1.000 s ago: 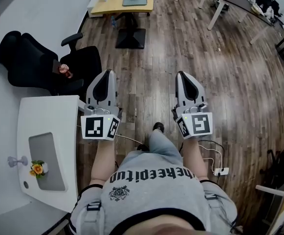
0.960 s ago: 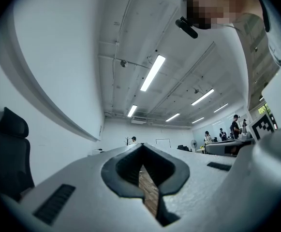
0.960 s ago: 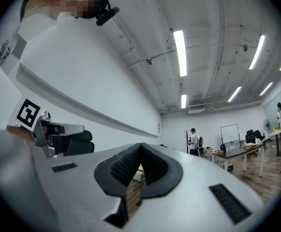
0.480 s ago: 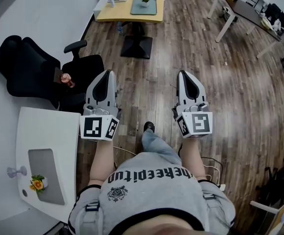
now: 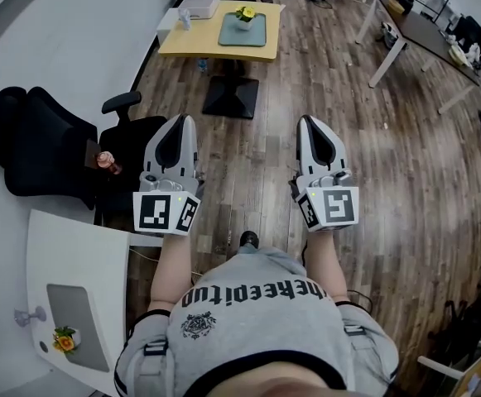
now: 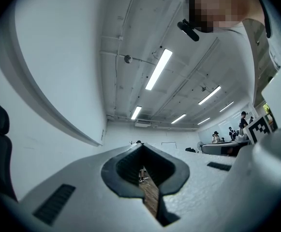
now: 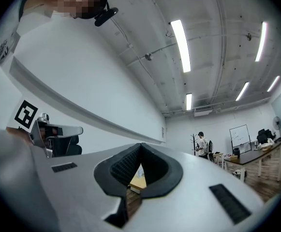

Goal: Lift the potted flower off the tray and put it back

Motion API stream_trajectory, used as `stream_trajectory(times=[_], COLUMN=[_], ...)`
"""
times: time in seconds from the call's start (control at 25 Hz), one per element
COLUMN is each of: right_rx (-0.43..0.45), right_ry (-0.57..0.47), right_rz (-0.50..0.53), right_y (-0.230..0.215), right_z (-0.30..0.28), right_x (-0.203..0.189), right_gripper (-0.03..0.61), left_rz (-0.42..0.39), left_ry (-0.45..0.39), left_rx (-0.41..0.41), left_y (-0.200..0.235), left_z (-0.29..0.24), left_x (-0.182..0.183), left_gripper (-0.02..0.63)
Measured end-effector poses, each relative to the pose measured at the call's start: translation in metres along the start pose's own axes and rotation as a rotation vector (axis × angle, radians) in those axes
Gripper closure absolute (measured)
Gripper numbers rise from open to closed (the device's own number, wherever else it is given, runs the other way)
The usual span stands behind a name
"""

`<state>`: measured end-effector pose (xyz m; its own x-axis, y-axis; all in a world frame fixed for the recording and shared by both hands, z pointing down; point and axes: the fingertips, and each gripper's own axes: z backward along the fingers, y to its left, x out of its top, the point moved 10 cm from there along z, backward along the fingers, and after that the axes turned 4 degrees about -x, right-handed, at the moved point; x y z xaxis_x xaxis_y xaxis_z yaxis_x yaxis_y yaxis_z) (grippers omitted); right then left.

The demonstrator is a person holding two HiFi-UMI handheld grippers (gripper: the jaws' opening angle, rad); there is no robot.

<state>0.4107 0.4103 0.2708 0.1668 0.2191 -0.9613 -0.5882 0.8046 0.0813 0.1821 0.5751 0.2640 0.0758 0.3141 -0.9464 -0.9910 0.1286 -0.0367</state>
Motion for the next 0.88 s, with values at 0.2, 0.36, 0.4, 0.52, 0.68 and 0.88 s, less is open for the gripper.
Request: stream_trajectory(times=[0.2,0.36,0.4,0.52,0.68,0.88], right_rx=[0.0,0.001,0.002,0.002,-0.011,-0.034], right_ry=[-0.011,0.009,0.015,0.029,0.044,0.038], right_rz=[-0.004,-0.019,-0.023,-0.028,-0.019,-0.004], right_y=[-0.025,-0.037,-0.039,-0.044,-0.054,-0.065], right_z=[-0.036,-0.057,-0.063,-0.078,-0.106,-0.157], right_x=[-0.015,-0.027,-0.031,-0.043,-0.056,-0.07], right_gripper=[0.577,0.576,0.575,0.577,0.576,0.576], left_rz=[-0.006,0.008,0.011,0.025,0.041,0.042], left_ry=[0.004,0.023,0.03,0.048,0.05,0.04], left_rx=[0.001,0.008,0.011,0.013,0.005,-0.026], left_y=[0.011,0.02,0.024,0.033,0.051,0.084], left_z=[-0.047,-0.069,-0.073,-0.084,-0.113,-0.162], left_x=[-0.02,-0.033,-0.037,-0.05,-0.067,-0.083], left_gripper=[0.611,0.611,0.611,0.611,0.611,0.611])
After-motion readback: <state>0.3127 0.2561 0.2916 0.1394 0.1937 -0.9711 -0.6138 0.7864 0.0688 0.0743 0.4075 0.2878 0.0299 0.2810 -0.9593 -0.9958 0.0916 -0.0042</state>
